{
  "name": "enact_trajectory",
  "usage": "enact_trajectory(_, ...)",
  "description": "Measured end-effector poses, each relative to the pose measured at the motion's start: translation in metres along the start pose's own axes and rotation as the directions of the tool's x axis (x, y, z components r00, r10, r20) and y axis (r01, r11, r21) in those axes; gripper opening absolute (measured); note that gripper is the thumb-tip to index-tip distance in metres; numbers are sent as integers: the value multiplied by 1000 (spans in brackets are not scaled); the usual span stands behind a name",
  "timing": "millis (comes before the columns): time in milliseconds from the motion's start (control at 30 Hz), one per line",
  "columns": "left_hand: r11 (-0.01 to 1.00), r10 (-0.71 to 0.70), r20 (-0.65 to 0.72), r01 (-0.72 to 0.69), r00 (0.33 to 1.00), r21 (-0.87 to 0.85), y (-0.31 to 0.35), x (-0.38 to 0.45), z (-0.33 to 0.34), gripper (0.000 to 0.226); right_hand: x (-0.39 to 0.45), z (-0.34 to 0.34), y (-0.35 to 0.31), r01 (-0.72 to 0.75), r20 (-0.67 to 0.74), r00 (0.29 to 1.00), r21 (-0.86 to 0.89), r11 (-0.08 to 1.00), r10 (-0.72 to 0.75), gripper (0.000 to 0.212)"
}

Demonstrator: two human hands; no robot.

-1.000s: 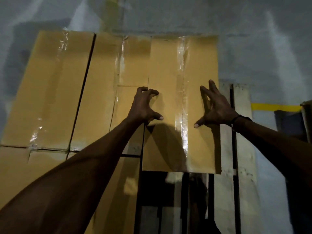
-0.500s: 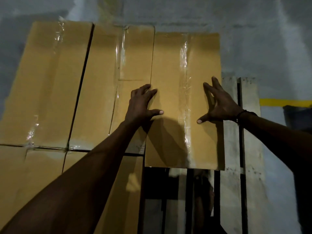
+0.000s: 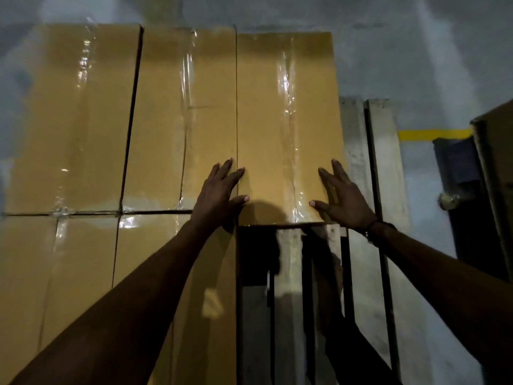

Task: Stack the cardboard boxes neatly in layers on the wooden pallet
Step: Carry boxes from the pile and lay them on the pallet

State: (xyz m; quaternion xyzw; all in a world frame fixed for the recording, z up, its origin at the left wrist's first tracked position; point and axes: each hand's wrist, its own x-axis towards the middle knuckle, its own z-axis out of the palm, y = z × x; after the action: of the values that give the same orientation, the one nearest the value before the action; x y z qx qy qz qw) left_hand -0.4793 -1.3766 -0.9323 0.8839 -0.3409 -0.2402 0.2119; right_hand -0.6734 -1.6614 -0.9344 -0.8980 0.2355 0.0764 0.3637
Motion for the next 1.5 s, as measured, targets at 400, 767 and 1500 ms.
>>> enact_trajectory(400, 997, 72, 17, -71, 997, -43, -5, -39, 18, 130, -36, 50, 15, -51, -159, 985, 82, 995, 64, 82)
enact_trajectory(767, 995, 5, -83, 4, 997, 96, 10, -34, 10, 93, -11, 36, 4, -61, -143, 988, 39, 997, 66, 81)
enact_trajectory(1500, 991, -84, -105, 72, 991, -112, 56, -138, -80, 72, -102, -22, -144, -97, -145, 982, 136, 986, 117, 62)
